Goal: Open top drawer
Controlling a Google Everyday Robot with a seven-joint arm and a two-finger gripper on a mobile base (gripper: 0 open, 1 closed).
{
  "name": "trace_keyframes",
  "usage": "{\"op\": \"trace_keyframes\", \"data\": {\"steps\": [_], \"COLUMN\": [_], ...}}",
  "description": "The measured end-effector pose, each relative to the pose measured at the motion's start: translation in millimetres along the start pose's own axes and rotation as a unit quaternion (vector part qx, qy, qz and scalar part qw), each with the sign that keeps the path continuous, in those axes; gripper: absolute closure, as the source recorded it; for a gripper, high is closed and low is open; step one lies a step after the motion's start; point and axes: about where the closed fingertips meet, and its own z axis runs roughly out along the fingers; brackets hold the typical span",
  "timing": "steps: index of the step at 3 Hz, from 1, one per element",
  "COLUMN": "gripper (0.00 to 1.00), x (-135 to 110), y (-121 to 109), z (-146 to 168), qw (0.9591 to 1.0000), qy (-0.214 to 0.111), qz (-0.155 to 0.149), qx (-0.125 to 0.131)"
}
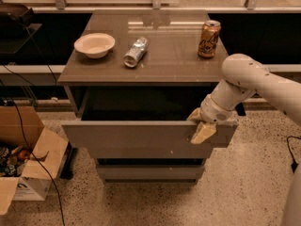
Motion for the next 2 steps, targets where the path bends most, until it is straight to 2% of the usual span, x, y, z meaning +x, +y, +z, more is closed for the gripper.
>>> {"op": "trace_keyframes", "data": {"steps": [1, 2], "gripper": [0.80, 0.77], "x": [0, 5], "y": [3, 37], "z": [-1, 4], "qw": [1.0000, 0.9997], "qy": [0.005, 0.007], "qz": [-0.001, 0.020], "qx": [-0.005, -0.014]}}
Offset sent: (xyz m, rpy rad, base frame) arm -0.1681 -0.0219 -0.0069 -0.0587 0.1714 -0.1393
